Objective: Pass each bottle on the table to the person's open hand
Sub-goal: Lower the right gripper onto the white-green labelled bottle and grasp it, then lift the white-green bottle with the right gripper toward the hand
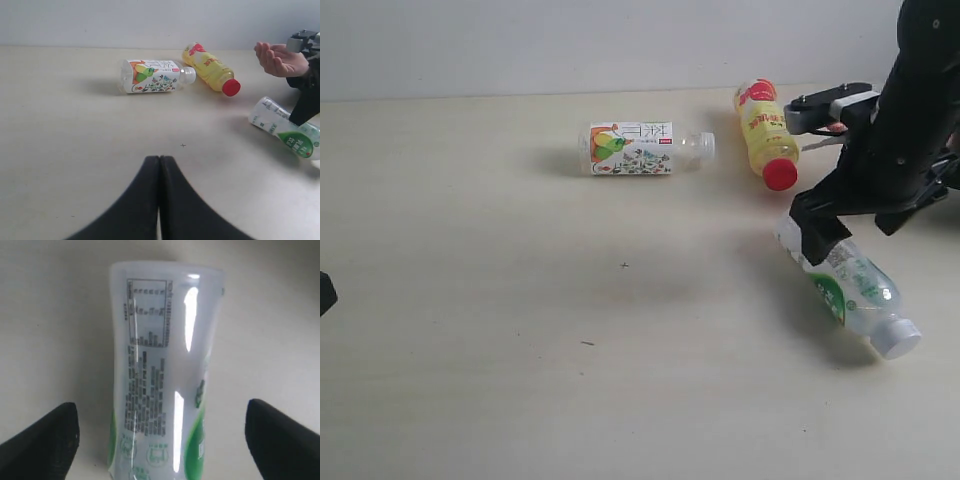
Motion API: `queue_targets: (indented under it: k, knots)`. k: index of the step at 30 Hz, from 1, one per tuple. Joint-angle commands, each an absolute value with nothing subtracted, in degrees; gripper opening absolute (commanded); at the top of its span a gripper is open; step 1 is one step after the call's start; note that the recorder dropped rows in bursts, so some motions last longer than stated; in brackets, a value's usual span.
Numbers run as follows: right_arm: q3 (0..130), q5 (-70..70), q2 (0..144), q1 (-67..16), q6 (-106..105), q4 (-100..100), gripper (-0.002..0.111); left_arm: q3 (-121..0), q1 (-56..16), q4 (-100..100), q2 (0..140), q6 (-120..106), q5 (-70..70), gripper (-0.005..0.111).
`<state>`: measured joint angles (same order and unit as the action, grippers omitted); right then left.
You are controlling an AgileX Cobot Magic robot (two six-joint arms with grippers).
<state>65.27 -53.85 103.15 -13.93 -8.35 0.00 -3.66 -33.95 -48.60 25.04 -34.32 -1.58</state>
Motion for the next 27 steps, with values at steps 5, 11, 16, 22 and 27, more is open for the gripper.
queue_targets:
  k: [5, 11, 16, 22, 27]
  knots:
    - [65.0, -51.0, 110.0, -14.0, -9.1, -0.6, 0.085, -3.4, -33.9, -49.0, 24.7, -34.2, -2.0, 0.000]
    - [65.0, -48.7, 110.2, -14.0, -8.9, -0.6, 0.074, -3.4, -33.9, -49.0, 24.7, -34.2, -2.0, 0.000]
    - [65.0, -50.6, 110.2, -14.0, -8.6, 0.0, 0.037, -3.4, -33.9, -49.0, 24.7, -34.2, -2.0, 0.000]
    - [65.0, -54.0, 109.8, -14.0, -4.2, 0.0, 0.000, -3.4, -33.9, -49.0, 24.7, -34.2, -2.0, 0.000]
    - [65.1, -57.8, 105.7, -14.0, -4.2, 0.0, 0.000, -3.4, -33.9, -49.0, 24.7, -34.2, -2.0, 0.000]
